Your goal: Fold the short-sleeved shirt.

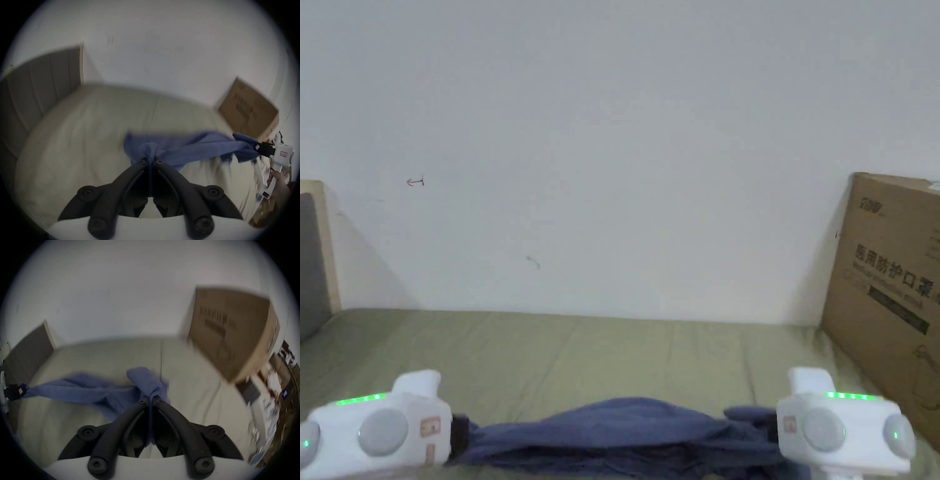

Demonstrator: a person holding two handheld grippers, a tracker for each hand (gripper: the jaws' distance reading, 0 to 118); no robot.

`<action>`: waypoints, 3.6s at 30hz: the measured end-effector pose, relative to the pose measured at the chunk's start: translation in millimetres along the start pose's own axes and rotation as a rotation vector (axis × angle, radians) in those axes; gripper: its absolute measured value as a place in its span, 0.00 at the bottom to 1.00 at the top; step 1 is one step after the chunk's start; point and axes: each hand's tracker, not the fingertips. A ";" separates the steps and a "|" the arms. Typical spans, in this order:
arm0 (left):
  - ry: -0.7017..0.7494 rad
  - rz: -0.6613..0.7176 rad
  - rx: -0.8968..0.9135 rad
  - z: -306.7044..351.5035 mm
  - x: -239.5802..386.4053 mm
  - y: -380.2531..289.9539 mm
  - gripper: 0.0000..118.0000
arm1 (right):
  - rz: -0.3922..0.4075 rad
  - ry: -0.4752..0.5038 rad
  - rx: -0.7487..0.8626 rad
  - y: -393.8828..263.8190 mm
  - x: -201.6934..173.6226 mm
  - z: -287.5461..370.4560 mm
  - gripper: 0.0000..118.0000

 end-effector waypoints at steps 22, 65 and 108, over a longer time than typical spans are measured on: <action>-0.096 -0.122 -0.160 197.2 -84.3 -297.5 0.03 | 0.071 0.140 -0.270 -334.2 79.4 215.4 0.02; 0.040 -0.024 -0.362 217.1 -68.6 -251.0 0.86 | -0.030 0.373 0.437 -282.1 20.2 402.7 0.00; 0.083 -0.146 -0.295 216.2 -42.7 -277.3 0.04 | -0.141 0.034 -0.357 -319.3 98.7 203.7 0.08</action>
